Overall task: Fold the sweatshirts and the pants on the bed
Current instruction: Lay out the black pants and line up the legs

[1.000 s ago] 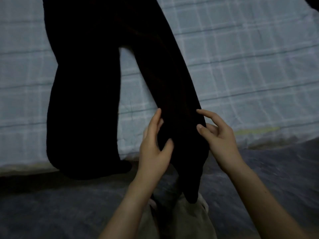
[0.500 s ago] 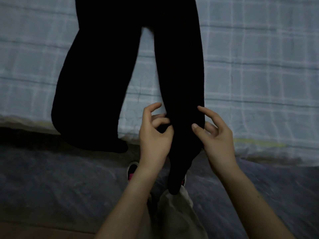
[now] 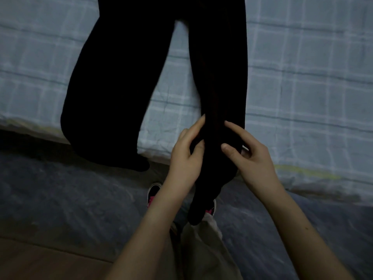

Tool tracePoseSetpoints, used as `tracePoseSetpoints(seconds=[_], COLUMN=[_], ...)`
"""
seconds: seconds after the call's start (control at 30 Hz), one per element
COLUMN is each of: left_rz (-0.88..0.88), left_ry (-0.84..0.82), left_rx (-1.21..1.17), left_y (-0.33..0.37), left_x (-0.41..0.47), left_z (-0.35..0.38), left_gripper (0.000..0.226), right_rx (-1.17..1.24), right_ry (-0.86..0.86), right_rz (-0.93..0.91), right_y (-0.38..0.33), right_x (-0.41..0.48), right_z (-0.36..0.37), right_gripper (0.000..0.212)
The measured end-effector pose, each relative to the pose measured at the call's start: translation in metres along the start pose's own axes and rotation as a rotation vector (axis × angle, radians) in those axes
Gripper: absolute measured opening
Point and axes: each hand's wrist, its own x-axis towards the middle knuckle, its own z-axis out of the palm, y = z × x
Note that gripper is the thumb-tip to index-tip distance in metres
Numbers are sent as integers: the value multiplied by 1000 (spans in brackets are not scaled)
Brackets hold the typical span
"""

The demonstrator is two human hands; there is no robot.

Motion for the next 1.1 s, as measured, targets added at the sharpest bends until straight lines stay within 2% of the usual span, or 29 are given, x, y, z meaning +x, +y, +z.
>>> tracePoseSetpoints(seconds=[0.13, 0.37, 0.57, 0.63, 0.83, 1.0, 1.1], left_rz=[-22, -146, -193, -186, -106, -76, -136], left_ry=[-14, -133, -170, -145, 12, 34, 63], left_rx=[-71, -485, -699, -674, -375, -172, -200], left_y=[3, 1, 1, 2, 6, -1, -10], left_x=[3, 1, 1, -2, 1, 4, 10], left_z=[-2, -5, -2, 0, -9, -34, -41], left_gripper=[51, 51, 43, 43, 48, 43, 41], right_rx=[-34, 122, 165, 140, -34, -205, -181], right_ry=[10, 44, 68, 57, 88, 189, 244], right_rz=[-23, 3, 23, 19, -52, -57, -26], right_y=[0, 4, 6, 6, -5, -9, -3], right_x=[-1, -2, 1, 0, 0, -3, -2], right_z=[-3, -7, -7, -6, -17, -60, -67], right_gripper=[41, 37, 40, 40, 40, 40, 35])
